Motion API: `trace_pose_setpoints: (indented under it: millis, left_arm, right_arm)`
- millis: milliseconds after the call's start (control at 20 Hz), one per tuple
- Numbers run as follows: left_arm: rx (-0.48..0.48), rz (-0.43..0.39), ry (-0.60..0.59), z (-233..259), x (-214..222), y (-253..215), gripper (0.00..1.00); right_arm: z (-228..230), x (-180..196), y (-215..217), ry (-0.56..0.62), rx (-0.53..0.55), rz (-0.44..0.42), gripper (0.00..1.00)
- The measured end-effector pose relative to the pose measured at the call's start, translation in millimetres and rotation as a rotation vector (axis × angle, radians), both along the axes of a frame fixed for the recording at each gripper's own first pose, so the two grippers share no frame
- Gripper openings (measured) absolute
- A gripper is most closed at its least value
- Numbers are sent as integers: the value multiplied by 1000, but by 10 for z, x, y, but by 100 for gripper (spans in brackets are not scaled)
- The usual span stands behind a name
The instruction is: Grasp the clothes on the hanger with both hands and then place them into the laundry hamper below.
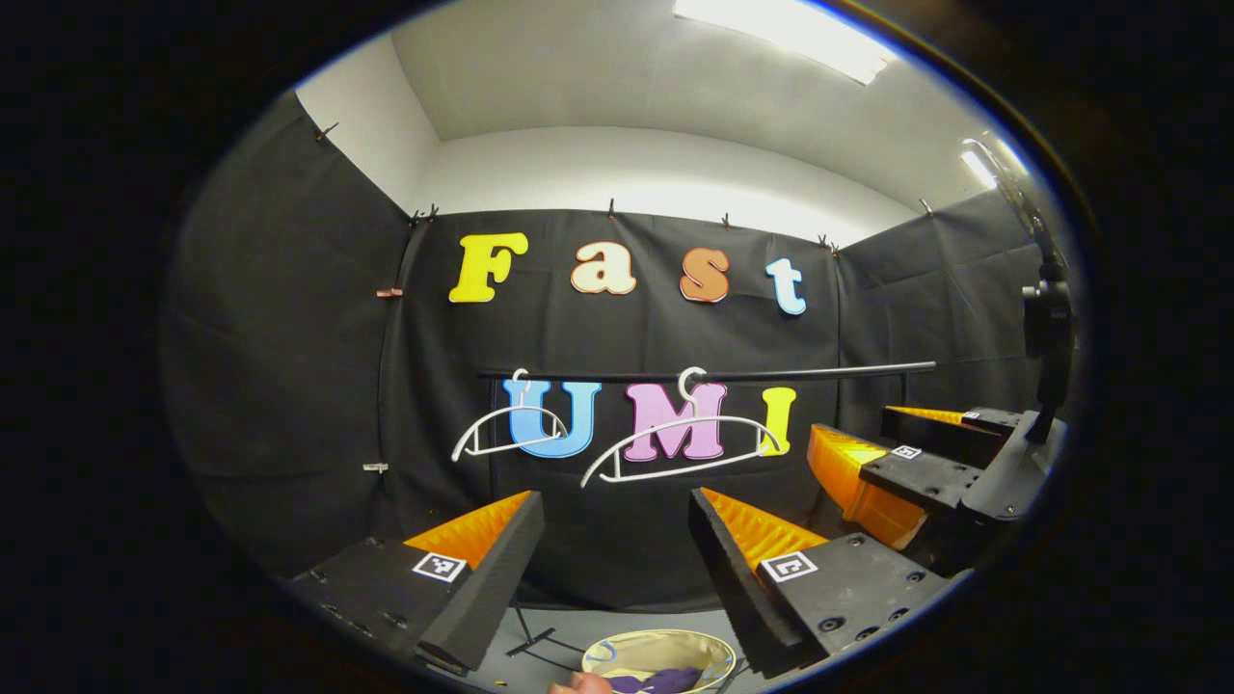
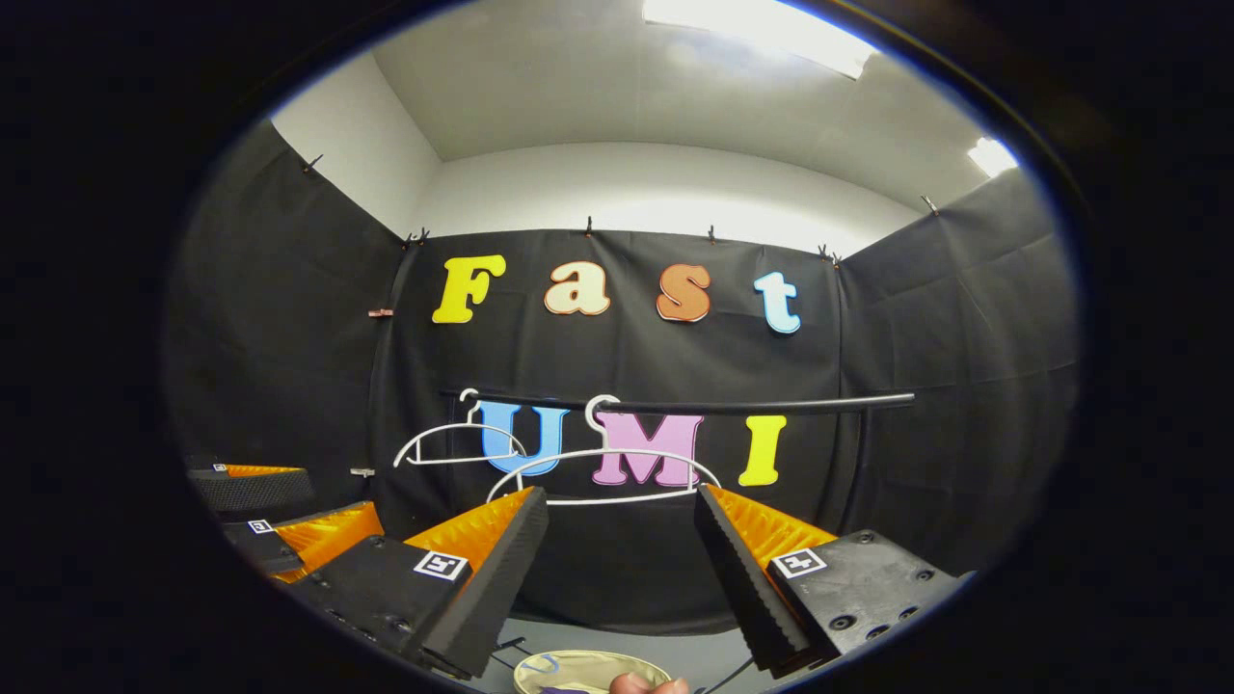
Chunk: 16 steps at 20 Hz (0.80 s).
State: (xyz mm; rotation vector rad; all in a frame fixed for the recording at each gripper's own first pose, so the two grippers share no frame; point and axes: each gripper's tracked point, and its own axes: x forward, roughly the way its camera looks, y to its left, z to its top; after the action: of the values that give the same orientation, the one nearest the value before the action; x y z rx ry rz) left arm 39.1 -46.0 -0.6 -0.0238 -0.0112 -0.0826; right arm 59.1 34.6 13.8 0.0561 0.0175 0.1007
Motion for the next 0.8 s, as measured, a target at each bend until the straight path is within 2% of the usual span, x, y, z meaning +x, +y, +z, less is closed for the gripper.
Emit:
trace_pose_setpoints:
  millis: [400, 650, 800]
  left_arm:
    - [2, 2, 1, 3, -25, 34, 95]
    - [0, 19, 1, -4, -53, 117, 95]
    - [-5, 19, -4, 37, -77, 107, 95]
  right_arm:
    - [-125, -13, -35, 32, 46, -13, 98]
    - [-191, -36, -78, 46, 31, -17, 100]
    - [-149, -20, -124, 34, 27, -25, 97]
